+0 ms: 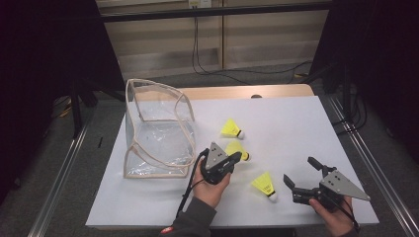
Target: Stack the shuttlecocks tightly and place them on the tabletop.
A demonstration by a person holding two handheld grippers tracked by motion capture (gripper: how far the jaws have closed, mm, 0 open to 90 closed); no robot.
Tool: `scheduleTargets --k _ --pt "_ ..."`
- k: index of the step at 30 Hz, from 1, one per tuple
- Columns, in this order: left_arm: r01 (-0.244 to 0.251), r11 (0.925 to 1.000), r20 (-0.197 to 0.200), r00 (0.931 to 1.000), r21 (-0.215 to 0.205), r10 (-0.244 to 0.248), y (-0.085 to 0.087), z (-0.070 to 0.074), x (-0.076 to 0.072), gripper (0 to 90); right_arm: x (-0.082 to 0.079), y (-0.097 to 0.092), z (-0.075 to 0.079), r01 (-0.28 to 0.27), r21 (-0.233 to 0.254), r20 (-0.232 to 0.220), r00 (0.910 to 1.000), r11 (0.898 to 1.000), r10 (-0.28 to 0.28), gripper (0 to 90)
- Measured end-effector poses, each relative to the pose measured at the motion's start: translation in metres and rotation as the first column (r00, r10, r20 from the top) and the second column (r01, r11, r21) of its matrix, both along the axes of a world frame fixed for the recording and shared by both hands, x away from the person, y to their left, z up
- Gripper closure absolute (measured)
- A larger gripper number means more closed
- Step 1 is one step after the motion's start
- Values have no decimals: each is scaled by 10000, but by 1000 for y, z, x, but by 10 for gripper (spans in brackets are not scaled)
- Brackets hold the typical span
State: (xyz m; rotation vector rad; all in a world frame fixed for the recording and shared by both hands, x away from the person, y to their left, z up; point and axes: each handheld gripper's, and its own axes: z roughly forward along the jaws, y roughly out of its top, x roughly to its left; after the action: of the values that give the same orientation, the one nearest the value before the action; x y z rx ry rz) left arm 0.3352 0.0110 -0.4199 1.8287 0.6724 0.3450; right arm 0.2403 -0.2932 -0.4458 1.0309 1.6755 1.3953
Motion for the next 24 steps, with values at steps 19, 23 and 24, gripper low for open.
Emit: scheduleTargets --k 19,23,24 --pt "-214 9998 -524 9984 21 215 -15 -11 15 881 0 -1 0 -8 59 -17 10000 10000 8 19" --pt "-272 9996 -696 9972 -91 265 -17 -14 17 862 1 -1 -1 -23 59 -14 10000 10000 23 19" --pt "-324 9994 -751 9967 -88 316 -19 -15 18 853 0 -1 0 -44 68 -20 10000 10000 44 19"
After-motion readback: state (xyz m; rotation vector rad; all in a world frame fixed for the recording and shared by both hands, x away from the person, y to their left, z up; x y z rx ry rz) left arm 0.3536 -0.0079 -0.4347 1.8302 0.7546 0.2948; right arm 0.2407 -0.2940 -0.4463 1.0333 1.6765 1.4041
